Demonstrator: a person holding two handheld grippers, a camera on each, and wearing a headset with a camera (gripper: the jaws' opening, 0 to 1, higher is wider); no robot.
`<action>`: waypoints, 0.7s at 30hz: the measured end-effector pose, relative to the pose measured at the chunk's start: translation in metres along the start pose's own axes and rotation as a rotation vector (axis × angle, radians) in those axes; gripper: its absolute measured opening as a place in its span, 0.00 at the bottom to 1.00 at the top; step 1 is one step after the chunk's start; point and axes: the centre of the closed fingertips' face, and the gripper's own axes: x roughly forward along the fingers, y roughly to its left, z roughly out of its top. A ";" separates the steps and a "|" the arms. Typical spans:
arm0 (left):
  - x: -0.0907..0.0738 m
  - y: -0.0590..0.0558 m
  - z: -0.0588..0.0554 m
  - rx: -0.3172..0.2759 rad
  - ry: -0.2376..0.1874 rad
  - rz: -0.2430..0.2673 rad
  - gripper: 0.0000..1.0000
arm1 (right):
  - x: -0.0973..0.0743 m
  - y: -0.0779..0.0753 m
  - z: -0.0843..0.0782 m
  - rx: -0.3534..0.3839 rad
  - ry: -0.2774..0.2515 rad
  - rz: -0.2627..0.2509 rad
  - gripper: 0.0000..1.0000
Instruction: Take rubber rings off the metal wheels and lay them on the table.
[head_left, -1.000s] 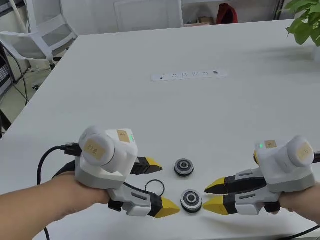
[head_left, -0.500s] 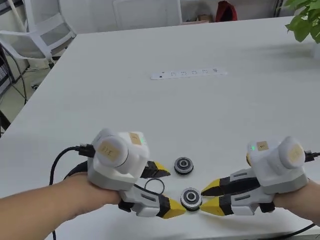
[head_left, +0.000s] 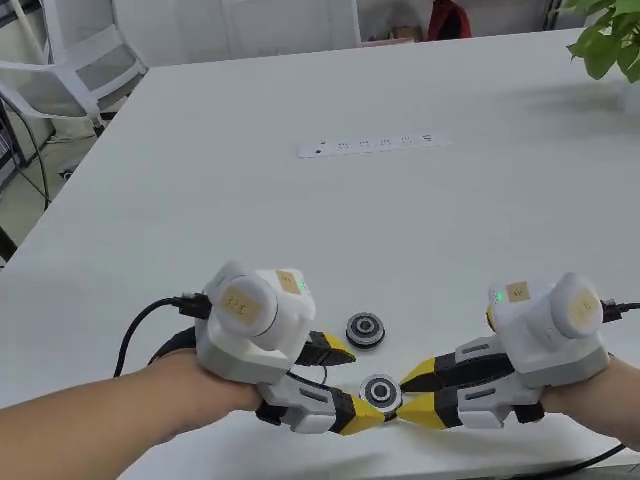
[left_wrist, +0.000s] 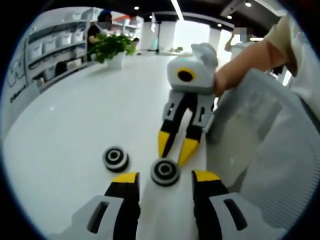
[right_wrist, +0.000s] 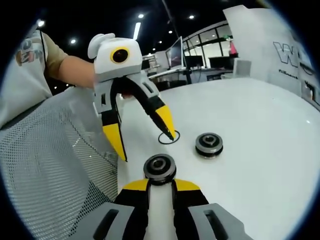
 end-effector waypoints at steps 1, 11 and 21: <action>0.001 0.000 0.000 -0.001 0.001 0.000 0.42 | 0.000 0.000 0.000 -0.001 0.000 0.000 0.15; 0.011 -0.006 0.002 0.009 0.005 -0.015 0.35 | 0.000 -0.001 0.000 -0.009 -0.002 -0.003 0.14; 0.016 -0.007 -0.001 0.012 0.018 -0.016 0.25 | 0.000 -0.001 0.000 -0.009 -0.004 -0.005 0.14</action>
